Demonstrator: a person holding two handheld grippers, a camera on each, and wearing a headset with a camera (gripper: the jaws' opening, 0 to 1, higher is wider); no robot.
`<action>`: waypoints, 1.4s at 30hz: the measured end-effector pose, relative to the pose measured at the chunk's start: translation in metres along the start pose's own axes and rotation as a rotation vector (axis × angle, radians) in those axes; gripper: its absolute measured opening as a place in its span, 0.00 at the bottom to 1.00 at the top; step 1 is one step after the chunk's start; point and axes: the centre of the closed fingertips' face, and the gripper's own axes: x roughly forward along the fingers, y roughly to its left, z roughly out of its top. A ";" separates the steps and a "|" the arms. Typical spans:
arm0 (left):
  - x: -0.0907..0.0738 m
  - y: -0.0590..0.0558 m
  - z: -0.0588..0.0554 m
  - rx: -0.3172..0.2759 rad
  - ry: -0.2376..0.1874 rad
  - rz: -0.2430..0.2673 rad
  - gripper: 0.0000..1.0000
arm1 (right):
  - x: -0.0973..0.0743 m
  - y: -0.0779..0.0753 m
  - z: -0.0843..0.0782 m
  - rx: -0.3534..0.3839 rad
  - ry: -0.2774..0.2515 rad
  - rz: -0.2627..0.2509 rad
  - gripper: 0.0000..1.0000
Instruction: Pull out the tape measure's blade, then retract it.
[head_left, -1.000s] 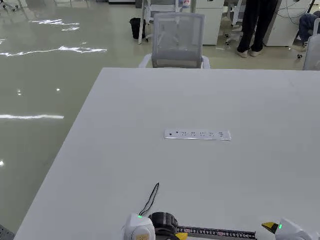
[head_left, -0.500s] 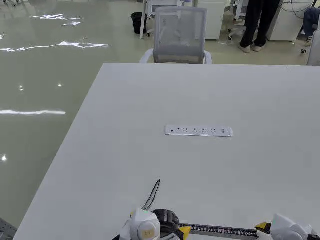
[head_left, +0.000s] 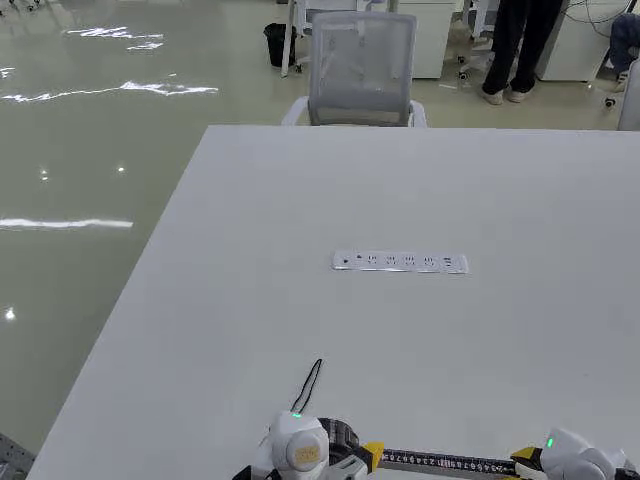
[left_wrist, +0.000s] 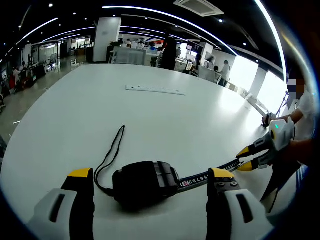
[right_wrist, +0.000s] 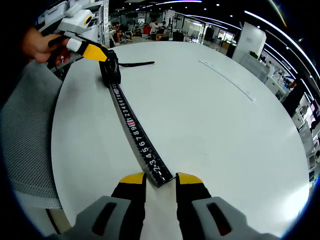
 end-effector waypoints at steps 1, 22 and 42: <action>0.001 0.001 -0.002 -0.006 0.005 0.002 0.92 | 0.002 0.001 -0.001 -0.007 0.006 0.003 0.23; 0.011 0.001 -0.006 0.034 0.036 0.029 0.81 | 0.003 -0.002 -0.001 -0.038 0.029 0.029 0.16; 0.022 0.009 -0.018 -0.032 0.100 0.074 0.72 | 0.002 -0.001 0.000 -0.048 0.029 0.037 0.16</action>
